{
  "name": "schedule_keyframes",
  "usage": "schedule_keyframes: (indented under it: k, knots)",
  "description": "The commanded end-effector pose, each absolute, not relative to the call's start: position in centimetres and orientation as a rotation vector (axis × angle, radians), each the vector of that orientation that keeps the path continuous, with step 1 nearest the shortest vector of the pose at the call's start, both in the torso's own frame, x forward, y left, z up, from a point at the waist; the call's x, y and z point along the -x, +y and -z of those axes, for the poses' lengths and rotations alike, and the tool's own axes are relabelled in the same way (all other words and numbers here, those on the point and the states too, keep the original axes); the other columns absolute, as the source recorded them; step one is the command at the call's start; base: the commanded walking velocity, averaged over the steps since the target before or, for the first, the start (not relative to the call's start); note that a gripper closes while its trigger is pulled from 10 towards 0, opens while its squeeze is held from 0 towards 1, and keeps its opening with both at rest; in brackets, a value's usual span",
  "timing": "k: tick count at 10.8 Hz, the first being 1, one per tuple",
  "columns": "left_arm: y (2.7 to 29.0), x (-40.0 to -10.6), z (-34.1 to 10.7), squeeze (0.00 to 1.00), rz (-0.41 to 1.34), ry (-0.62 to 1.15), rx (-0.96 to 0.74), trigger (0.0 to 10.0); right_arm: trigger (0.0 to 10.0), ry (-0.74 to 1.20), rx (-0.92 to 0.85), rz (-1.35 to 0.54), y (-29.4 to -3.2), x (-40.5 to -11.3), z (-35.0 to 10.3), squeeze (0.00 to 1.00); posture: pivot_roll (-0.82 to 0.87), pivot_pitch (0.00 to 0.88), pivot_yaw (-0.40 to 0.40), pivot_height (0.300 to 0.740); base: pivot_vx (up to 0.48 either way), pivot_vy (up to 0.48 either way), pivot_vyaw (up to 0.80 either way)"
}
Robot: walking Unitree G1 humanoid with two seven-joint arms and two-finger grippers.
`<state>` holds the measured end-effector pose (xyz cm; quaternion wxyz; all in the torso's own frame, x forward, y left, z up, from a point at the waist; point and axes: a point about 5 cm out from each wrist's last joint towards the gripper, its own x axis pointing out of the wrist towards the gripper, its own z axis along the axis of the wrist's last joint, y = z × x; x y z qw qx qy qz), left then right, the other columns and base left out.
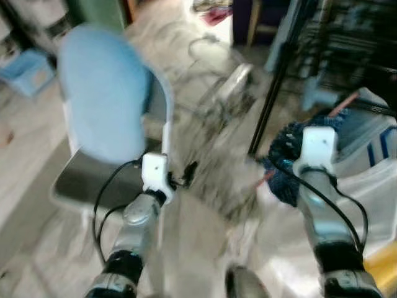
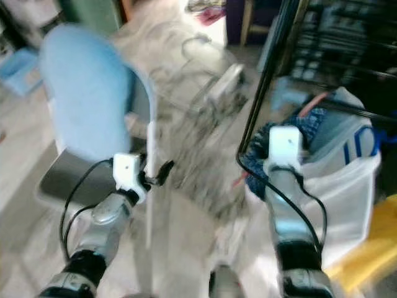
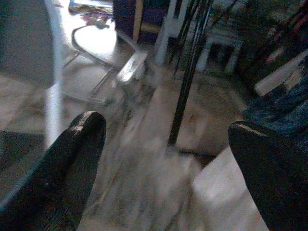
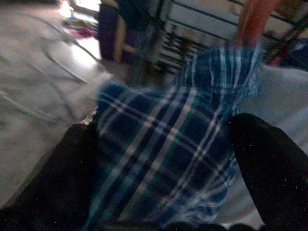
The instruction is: Hang hanger
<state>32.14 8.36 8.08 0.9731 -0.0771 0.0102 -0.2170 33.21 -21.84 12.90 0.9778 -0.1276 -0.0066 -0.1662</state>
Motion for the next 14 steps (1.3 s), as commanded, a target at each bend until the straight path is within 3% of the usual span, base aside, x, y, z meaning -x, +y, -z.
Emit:
schedule_keyframes:
  k: [1,9,10,13,14]
  knots:
    - [8.9,-31.7,-7.2,0.00,0.436,0.056,0.144,10.0,10.0,0.023,0.226,0.358,-21.6,-32.9,-12.2,0.00,-0.13,0.200,0.051,0.740,0.000,0.000,0.00]
    - [8.7,-31.6,-7.1,0.00,0.449,0.069,0.149,10.0,10.0,0.202,0.280,0.462,-23.7,-31.3,-9.8,0.00,-0.13,0.198,0.049,0.740,0.000,0.000,0.00]
    - [8.6,-31.8,-7.1,0.00,0.458,0.080,0.150,10.0,10.0,0.267,0.365,0.521,-26.6,-29.9,-8.9,0.00,-0.14,0.187,0.057,0.740,0.000,0.000,0.00]
    - [8.4,-31.9,-7.1,0.00,0.467,0.085,0.149,10.0,10.0,0.233,0.456,0.404,-27.4,-30.9,-9.8,0.00,-0.14,0.181,0.061,0.740,0.000,0.000,0.00]
    - [8.3,-31.9,-7.1,0.00,0.468,0.088,0.148,10.0,0.0,0.244,0.455,0.368,-28.3,-31.2,-10.2,0.00,-0.14,0.178,0.060,0.740,0.000,0.000,0.00]
